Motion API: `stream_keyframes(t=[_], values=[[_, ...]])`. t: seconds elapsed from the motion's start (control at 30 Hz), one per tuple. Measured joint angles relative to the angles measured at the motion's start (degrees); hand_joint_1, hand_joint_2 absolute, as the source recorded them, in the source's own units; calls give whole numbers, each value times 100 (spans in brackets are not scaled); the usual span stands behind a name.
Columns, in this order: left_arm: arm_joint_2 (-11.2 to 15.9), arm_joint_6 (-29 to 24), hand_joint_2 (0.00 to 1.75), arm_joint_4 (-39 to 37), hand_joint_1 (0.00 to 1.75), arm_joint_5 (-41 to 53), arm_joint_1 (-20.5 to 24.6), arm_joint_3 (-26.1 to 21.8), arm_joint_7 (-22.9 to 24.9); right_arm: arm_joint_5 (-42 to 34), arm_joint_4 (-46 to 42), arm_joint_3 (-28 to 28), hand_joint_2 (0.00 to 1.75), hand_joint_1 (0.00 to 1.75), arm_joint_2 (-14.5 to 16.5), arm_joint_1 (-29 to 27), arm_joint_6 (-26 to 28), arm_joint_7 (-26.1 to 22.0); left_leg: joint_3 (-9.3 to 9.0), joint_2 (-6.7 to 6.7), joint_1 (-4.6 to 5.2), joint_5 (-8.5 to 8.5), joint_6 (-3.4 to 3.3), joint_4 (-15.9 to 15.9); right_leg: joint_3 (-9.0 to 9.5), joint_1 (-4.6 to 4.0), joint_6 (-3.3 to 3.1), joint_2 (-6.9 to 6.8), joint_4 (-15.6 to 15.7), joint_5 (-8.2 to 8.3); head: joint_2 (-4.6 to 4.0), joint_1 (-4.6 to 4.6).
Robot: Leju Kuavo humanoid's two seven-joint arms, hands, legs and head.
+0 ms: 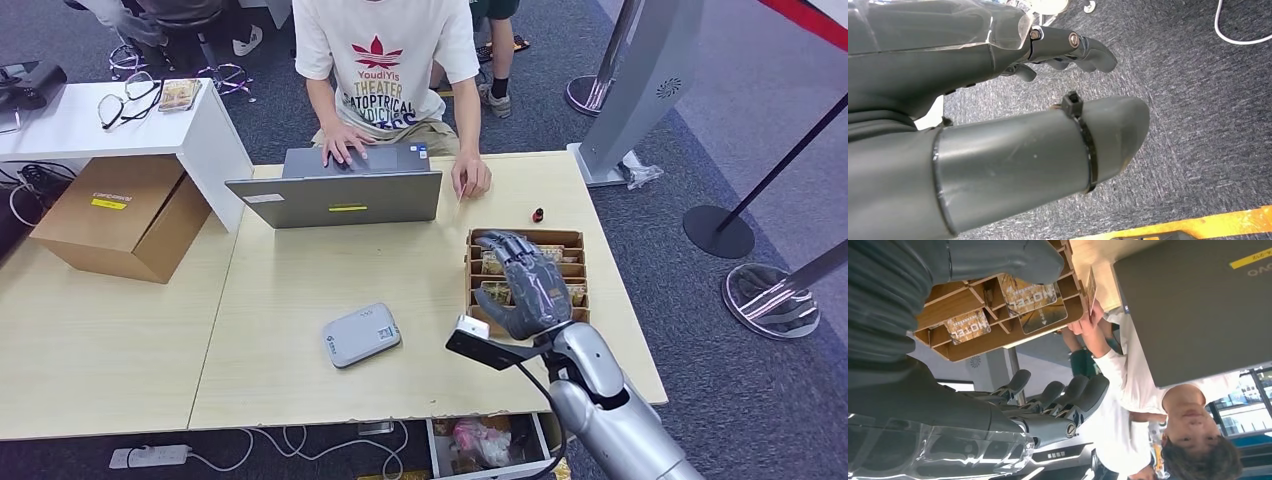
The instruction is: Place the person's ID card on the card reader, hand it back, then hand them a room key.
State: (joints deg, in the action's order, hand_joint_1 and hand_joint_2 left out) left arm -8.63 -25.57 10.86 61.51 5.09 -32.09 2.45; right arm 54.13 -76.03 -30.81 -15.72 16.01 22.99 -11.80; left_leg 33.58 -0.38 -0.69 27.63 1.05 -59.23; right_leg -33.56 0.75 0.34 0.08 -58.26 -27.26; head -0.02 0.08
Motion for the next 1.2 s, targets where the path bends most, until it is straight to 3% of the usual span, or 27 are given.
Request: stream_keyframes(t=[0.13, 0.47, 0.7, 1.2], values=[[0, 20, 0, 0, 0, 19, 0, 0, 0, 97, 2, -29, 175, 82, 0, 1, -121, 58, 0, 0, 0, 0, 0, 0, 0, 0, 0, 0, 0, 0, 0, -1], [0, 59, 0, 0, 0, 14, 0, 0, 7, 228, 29, -96, 175, 91, 0, 21, -231, 116, 1, 0, 0, 0, 0, 0, 0, 0, 0, 0, 0, 0, 0, -1], [2, 69, 0, 0, 0, -37, -2, 0, 4, 261, 146, -147, 175, 75, 0, 130, -321, 143, 1, 0, 0, 0, 0, 0, 0, 0, 0, 0, 0, 0, 0, 0], [2, 89, 0, 0, 0, -15, 2, 0, 27, 251, 415, -154, 175, 83, 0, 182, -326, 215, 1, 0, 0, 0, 0, 0, 0, 0, 0, 0, 0, 0, 0, -1]])
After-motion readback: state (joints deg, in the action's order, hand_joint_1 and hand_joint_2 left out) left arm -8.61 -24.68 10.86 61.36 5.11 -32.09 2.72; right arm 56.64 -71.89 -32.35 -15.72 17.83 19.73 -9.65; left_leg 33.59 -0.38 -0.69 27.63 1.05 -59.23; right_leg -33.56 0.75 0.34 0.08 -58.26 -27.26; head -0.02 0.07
